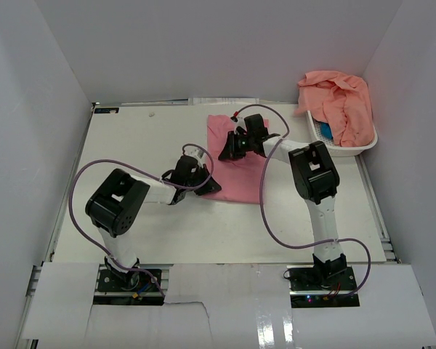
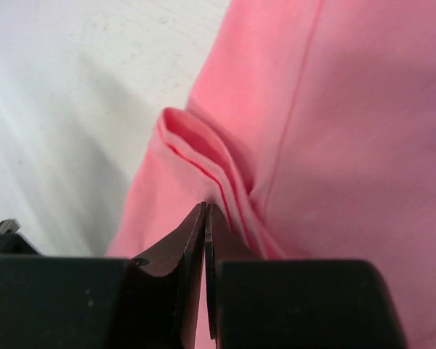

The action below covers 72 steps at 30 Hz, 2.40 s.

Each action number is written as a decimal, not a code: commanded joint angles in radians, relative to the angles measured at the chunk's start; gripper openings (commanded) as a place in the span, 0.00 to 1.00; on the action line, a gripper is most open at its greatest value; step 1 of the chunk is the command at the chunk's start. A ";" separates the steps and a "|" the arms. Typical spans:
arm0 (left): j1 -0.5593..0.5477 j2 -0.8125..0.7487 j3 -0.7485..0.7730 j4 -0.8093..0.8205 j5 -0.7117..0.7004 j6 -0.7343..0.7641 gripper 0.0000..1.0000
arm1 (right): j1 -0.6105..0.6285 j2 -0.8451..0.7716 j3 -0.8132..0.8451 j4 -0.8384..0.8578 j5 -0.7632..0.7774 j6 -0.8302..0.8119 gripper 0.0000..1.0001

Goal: Fold and stack the t-shirts
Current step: Fold the folded rectangular tshirt in 1/3 of the way

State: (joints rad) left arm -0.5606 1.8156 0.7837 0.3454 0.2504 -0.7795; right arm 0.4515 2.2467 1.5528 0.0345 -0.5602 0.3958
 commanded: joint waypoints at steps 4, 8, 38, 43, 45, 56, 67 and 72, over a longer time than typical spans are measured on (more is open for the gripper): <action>-0.007 -0.013 -0.058 -0.095 -0.043 0.019 0.00 | -0.022 0.108 0.141 -0.058 0.054 -0.034 0.08; -0.018 -0.027 -0.084 -0.095 -0.063 0.011 0.00 | -0.037 0.134 0.239 -0.068 0.010 -0.017 0.08; -0.056 -0.200 -0.092 -0.221 -0.134 0.032 0.00 | -0.047 -0.305 -0.450 0.186 -0.096 -0.055 0.15; -0.056 -0.188 -0.092 -0.227 -0.143 0.043 0.00 | -0.050 -0.236 -0.418 0.205 -0.067 -0.048 0.13; -0.056 -0.184 -0.095 -0.226 -0.148 0.043 0.00 | -0.053 -0.213 -0.399 0.206 -0.061 -0.046 0.12; -0.056 -0.174 -0.116 -0.221 -0.152 0.049 0.00 | -0.092 -0.124 -0.353 0.265 -0.012 0.003 0.11; -0.056 -0.179 -0.123 -0.220 -0.155 0.049 0.00 | -0.151 -0.084 -0.286 0.257 0.005 0.008 0.11; -0.056 -0.179 -0.123 -0.221 -0.155 0.051 0.00 | -0.157 -0.053 -0.157 0.168 0.006 -0.034 0.11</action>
State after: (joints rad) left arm -0.6128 1.6566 0.6930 0.1951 0.1333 -0.7559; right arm 0.3130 2.1700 1.3067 0.2516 -0.6231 0.4129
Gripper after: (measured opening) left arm 0.016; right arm 0.111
